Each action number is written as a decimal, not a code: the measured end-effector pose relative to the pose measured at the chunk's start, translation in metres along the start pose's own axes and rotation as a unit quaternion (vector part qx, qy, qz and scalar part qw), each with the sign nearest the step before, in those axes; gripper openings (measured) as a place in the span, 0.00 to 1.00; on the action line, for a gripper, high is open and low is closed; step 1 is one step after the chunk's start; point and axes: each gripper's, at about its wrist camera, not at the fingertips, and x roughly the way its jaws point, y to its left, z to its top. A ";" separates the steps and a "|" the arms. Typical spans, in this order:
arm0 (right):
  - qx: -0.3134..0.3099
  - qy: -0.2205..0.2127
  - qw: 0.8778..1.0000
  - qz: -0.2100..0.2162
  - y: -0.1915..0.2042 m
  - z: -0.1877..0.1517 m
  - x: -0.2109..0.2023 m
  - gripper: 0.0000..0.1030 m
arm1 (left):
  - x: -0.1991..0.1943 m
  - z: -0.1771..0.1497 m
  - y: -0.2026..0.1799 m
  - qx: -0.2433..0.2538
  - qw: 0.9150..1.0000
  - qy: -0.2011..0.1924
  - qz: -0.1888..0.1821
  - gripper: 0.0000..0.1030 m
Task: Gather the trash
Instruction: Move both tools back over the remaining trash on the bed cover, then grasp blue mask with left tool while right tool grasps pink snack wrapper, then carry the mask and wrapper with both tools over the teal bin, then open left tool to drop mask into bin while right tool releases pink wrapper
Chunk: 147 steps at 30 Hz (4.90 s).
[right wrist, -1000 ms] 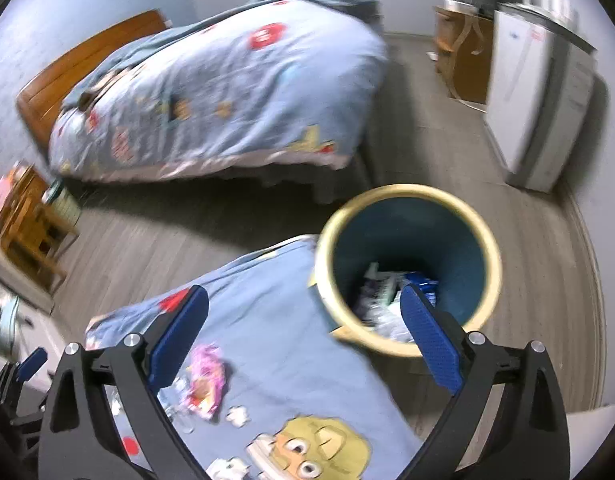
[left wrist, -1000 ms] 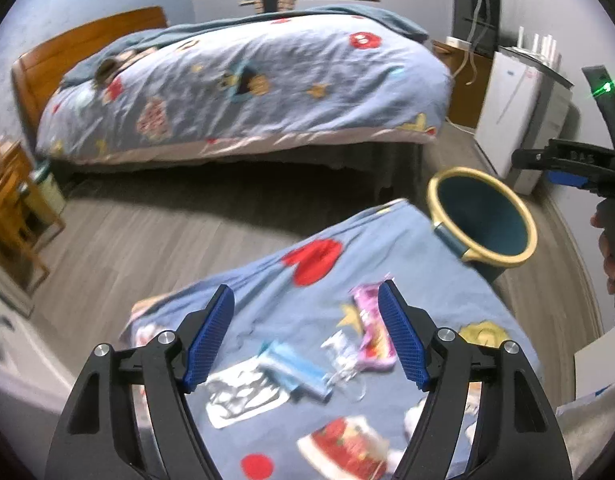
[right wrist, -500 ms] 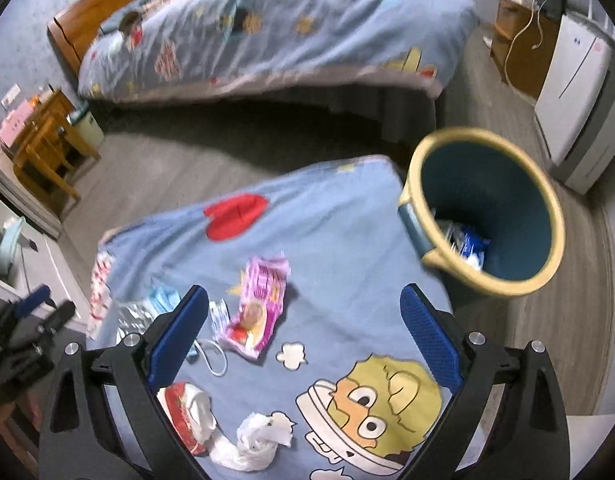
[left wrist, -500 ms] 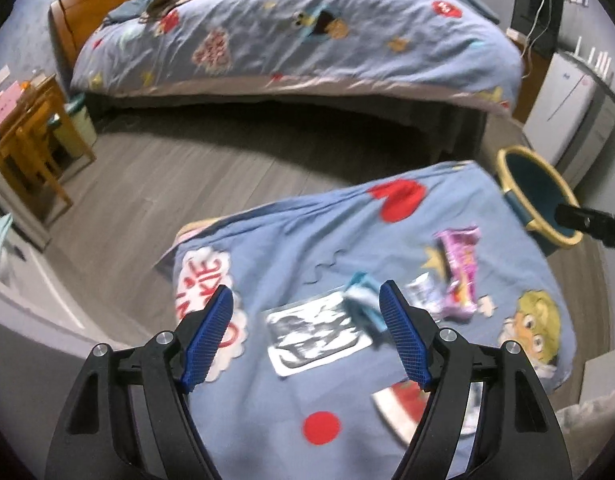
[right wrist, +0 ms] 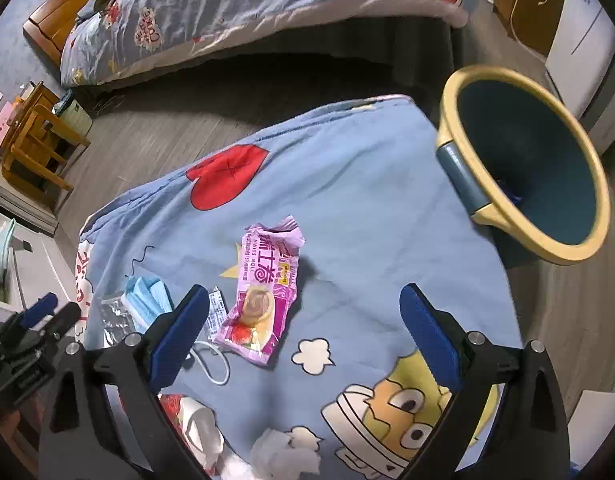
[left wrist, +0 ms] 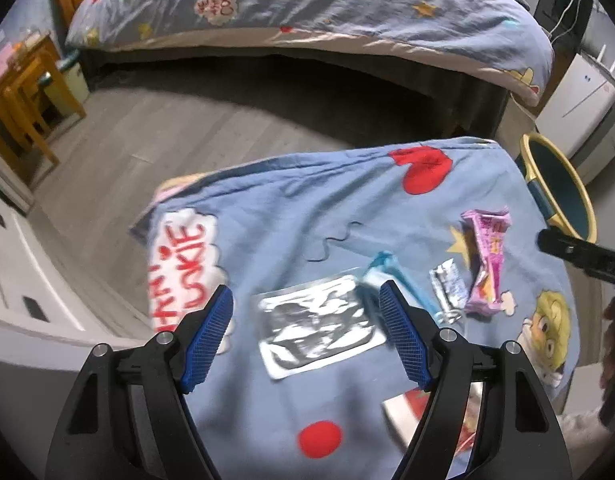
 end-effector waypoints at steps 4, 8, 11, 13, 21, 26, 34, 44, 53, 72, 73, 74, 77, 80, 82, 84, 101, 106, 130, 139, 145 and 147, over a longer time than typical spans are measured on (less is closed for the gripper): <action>0.007 0.014 1.000 0.011 -0.003 0.005 0.016 0.77 | 0.010 -0.001 -0.021 0.027 1.000 0.001 0.008 0.74; 0.012 0.024 0.999 0.024 -0.007 0.011 0.029 0.70 | 0.023 -0.002 -0.040 0.040 0.999 0.002 0.001 0.74; 0.015 0.033 0.999 0.034 -0.009 0.016 0.039 0.65 | 0.031 0.000 -0.049 0.040 0.999 0.004 -0.004 0.74; 0.020 0.039 0.998 0.043 -0.010 0.018 0.043 0.63 | 0.035 0.001 -0.053 0.038 0.999 0.006 -0.010 0.73; 0.022 0.059 0.996 0.060 -0.011 0.024 0.063 0.57 | 0.056 -0.002 -0.062 0.049 0.998 0.035 -0.016 0.54; 0.015 0.070 0.995 0.069 -0.006 0.023 0.069 0.46 | 0.060 -0.001 -0.057 0.039 0.998 0.041 -0.014 0.45; -0.008 0.071 0.994 0.080 0.001 0.022 0.065 0.07 | 0.054 0.002 -0.058 0.047 0.998 0.039 -0.009 0.30; -0.029 0.011 0.996 0.077 0.007 0.040 0.023 0.05 | 0.024 0.018 -0.061 0.059 0.998 -0.014 0.001 0.27; -0.070 -0.057 0.994 0.063 0.014 0.058 -0.022 0.04 | -0.002 0.032 -0.066 0.069 0.996 -0.062 -0.001 0.27; -0.042 -0.121 0.989 0.071 -0.034 0.078 -0.077 0.04 | -0.026 0.043 -0.104 0.102 0.989 -0.105 -0.011 0.27; -0.037 -0.126 0.989 0.072 -0.041 0.079 -0.081 0.04 | -0.026 0.042 -0.108 0.104 0.989 -0.104 -0.015 0.27; -0.031 -0.130 0.989 0.070 -0.047 0.079 -0.087 0.04 | -0.027 0.041 -0.112 0.105 0.989 -0.104 -0.017 0.27; -0.011 -0.146 0.987 0.065 -0.069 0.082 -0.103 0.04 | -0.030 0.040 -0.128 0.120 0.987 -0.106 -0.024 0.27; 0.012 -0.165 0.984 0.066 -0.093 0.084 -0.119 0.04 | -0.037 0.041 -0.142 0.125 0.985 -0.111 -0.035 0.27; 0.022 -0.176 0.982 0.061 -0.108 0.084 -0.131 0.04 | -0.043 0.043 -0.151 0.125 0.985 -0.114 -0.045 0.27; 0.024 -0.188 0.980 0.055 -0.117 0.086 -0.141 0.04 | -0.048 0.045 -0.161 0.129 0.983 -0.117 -0.054 0.27; 0.094 -0.240 0.966 -0.030 -0.234 0.094 -0.181 0.04 | -0.043 0.089 -0.290 0.206 0.966 -0.121 -0.095 0.28; 0.107 -0.204 0.972 -0.046 -0.254 0.095 -0.149 0.04 | -0.008 0.095 -0.339 0.252 0.958 -0.098 -0.095 0.28; 0.168 -0.119 0.978 -0.043 -0.279 0.099 -0.074 0.06 | 0.055 0.125 -0.371 0.230 0.963 -0.101 -0.100 0.59; 0.167 -0.122 0.977 -0.043 -0.274 0.101 -0.073 0.35 | 0.051 0.122 -0.351 0.219 0.966 -0.098 -0.093 0.59; 0.165 -0.143 0.975 -0.042 -0.267 0.104 -0.084 0.76 | 0.038 0.117 -0.333 0.206 0.969 -0.100 -0.088 0.69; 0.169 -0.158 0.972 -0.043 -0.265 0.105 -0.090 0.89 | 0.030 0.115 -0.326 0.200 0.970 -0.106 -0.085 0.77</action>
